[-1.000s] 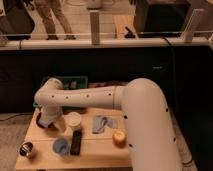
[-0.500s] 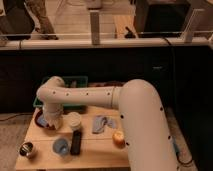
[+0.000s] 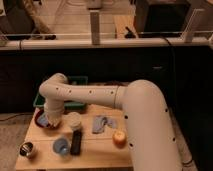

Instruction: Place fork in table surface

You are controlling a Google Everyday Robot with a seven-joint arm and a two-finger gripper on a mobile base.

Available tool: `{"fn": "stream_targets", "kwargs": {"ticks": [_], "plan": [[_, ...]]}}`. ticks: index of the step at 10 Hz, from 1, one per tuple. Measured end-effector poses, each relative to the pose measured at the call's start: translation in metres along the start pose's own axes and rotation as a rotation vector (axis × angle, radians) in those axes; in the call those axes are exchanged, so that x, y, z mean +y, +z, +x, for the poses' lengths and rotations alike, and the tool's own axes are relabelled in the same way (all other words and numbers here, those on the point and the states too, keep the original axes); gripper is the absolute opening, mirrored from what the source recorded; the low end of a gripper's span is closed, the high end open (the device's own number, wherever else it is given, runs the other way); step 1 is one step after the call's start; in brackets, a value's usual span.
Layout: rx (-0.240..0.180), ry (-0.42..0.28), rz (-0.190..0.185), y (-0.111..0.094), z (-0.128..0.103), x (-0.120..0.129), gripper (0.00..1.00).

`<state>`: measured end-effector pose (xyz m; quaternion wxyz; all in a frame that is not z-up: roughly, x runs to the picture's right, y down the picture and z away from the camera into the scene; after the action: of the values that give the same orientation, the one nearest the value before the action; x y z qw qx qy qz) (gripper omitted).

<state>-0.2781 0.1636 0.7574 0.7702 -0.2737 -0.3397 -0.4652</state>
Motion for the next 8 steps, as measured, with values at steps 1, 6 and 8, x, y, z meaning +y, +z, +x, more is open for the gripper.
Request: {"fn": "stream_targets", "kwargs": {"ticks": [1, 6, 8], "plan": [[-0.021, 0.002, 0.008, -0.014, -0.002, 0.001, 0.0], [-0.114, 0.026, 0.072, -0.06, 0.002, 0.012, 0.0], [-0.157, 0.027, 0.087, -0.072, 0.005, 0.016, 0.0]]}}
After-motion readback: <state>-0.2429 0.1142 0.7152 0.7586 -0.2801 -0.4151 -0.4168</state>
